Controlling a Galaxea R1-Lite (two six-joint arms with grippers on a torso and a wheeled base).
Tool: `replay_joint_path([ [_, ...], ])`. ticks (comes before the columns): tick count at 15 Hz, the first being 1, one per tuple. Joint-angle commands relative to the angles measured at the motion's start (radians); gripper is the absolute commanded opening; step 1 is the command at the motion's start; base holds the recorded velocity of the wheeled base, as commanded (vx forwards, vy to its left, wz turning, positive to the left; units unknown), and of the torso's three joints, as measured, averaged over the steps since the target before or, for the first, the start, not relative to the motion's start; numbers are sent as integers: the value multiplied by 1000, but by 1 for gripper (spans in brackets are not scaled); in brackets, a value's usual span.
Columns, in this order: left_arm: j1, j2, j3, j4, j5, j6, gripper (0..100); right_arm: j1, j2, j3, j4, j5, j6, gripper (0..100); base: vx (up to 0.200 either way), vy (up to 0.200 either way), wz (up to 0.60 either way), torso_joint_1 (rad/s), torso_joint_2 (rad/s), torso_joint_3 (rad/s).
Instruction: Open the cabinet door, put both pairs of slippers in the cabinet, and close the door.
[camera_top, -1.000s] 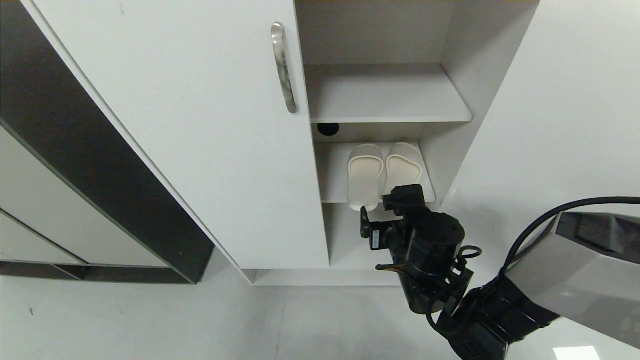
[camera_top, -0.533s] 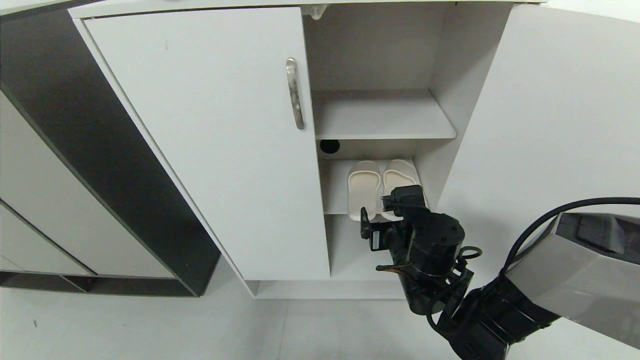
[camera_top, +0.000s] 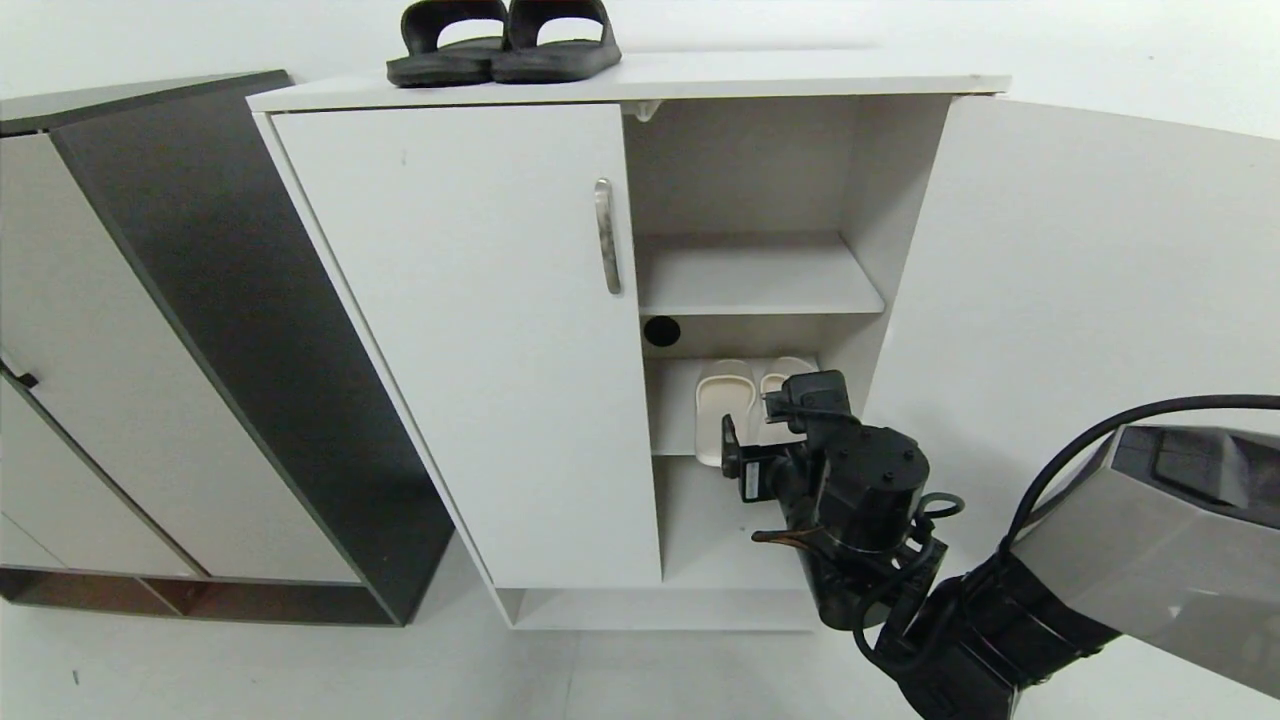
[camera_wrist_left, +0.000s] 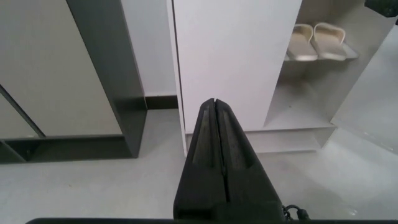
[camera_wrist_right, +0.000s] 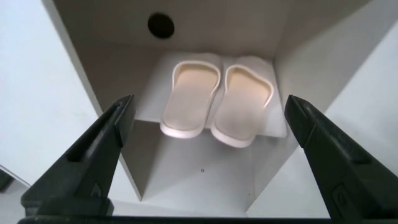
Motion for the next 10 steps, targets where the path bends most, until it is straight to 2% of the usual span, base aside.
replay_joint_path([
  [1, 0, 2, 0, 0, -2, 5, 0, -3, -2, 3, 5, 0, 0, 100, 0, 0, 0, 2, 2, 193],
  [3, 0, 2, 0, 0, 0, 0, 0, -3, -45, 47, 47, 9, 1, 100, 0, 0, 0, 2, 0, 90],
  [7, 0, 2, 0, 0, 0, -1, 0, 8, -128, 147, 121, 149, 20, 100, 0, 0, 0, 0, 0, 0],
  [10, 0, 2, 0, 0, 0, -1, 0, 17, -115, 152, 119, 153, 20, 100, 0, 0, 0, 0, 0, 0],
])
